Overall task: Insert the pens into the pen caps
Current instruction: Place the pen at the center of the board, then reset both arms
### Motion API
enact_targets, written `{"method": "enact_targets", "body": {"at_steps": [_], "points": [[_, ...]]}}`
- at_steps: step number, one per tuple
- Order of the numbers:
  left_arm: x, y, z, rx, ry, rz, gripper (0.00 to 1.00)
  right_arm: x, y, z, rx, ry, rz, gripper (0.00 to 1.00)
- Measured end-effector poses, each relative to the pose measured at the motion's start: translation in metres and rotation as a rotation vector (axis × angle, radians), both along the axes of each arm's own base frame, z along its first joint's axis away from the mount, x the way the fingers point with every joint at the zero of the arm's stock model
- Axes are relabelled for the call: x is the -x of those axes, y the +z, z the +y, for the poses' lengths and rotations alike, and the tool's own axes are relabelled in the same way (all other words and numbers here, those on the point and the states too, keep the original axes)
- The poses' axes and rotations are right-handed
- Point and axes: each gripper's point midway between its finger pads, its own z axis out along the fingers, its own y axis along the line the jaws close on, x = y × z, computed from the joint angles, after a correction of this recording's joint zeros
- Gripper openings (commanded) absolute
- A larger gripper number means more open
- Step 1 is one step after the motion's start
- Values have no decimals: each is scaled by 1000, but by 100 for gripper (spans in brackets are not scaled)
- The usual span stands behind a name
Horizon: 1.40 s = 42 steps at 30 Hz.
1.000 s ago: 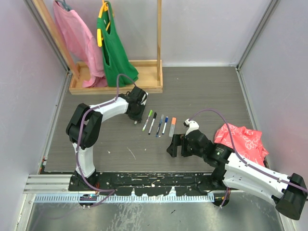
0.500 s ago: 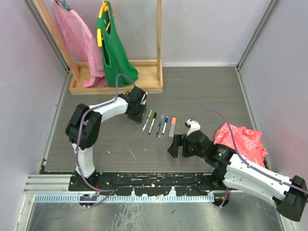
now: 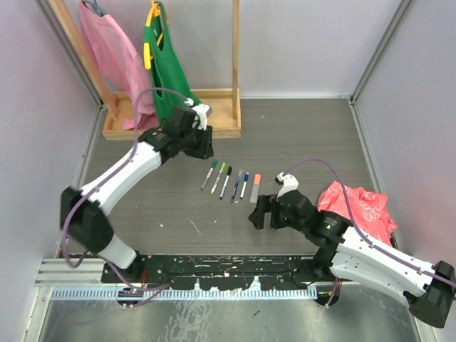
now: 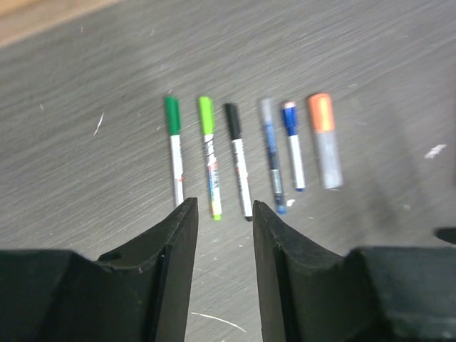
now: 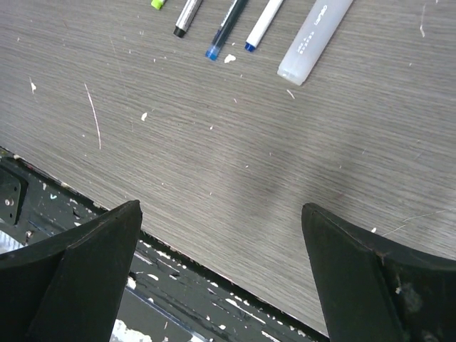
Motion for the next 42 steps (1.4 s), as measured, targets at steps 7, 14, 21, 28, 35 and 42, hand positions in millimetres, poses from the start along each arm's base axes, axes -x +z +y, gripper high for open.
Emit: {"method": "enact_targets", "body": {"at_steps": [7, 14, 21, 28, 35, 42], "points": [[52, 92, 17, 213, -32, -208, 48, -11, 27, 1, -6, -7, -73, 99], [106, 100, 53, 286, 14, -267, 63, -22, 76, -4, -37, 0, -231, 99], [148, 80, 87, 285, 65, -274, 86, -24, 118, -18, -76, 1, -405, 99], [179, 83, 115, 312, 92, -356, 98, -29, 159, -30, -64, -26, -494, 99], [191, 73, 135, 282, 139, -378, 98, -29, 159, -50, -22, -90, -509, 99], [188, 66, 142, 245, 176, -372, 98, -23, 171, -68, -54, -120, -576, 99]]}}
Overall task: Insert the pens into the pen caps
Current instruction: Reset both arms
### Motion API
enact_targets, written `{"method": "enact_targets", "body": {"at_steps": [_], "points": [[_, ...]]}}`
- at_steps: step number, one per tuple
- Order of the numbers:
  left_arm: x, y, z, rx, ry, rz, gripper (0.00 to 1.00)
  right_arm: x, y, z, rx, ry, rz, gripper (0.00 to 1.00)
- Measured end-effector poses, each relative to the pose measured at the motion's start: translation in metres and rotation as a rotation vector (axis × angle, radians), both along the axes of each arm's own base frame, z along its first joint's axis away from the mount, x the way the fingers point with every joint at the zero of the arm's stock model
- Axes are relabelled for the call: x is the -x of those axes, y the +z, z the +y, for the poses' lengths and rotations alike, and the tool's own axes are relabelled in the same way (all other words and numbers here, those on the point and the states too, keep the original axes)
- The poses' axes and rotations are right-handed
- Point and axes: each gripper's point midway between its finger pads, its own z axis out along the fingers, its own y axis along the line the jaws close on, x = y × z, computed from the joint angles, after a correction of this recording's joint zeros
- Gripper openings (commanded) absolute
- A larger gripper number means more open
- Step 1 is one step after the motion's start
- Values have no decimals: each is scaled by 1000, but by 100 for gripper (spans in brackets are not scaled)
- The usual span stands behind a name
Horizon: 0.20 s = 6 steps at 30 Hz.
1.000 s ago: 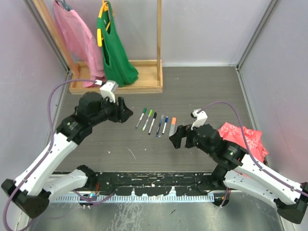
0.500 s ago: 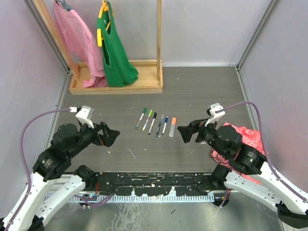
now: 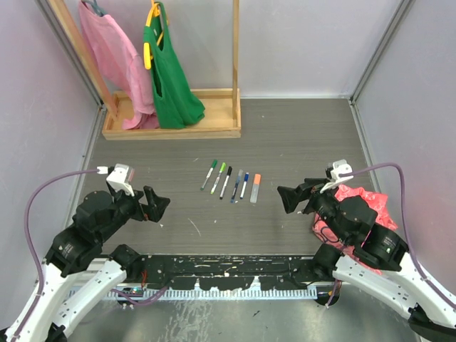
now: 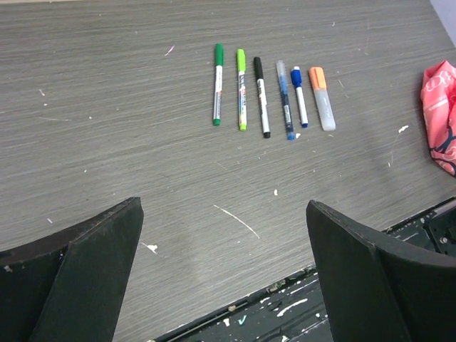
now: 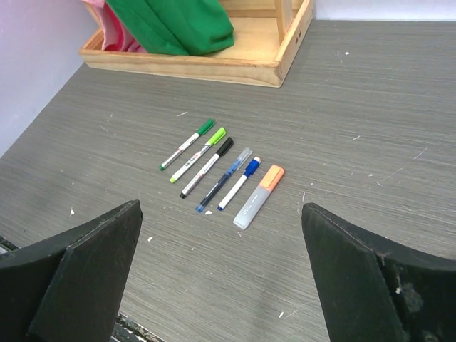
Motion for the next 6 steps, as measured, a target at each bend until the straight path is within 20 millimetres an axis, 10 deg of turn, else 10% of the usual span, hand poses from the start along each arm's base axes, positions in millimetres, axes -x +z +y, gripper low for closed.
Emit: {"method": "enact_targets", "body": {"at_steps": [6], "points": [[-3, -5, 0, -16, 7, 21, 98, -1, -3, -1, 28, 2, -4, 99]]}}
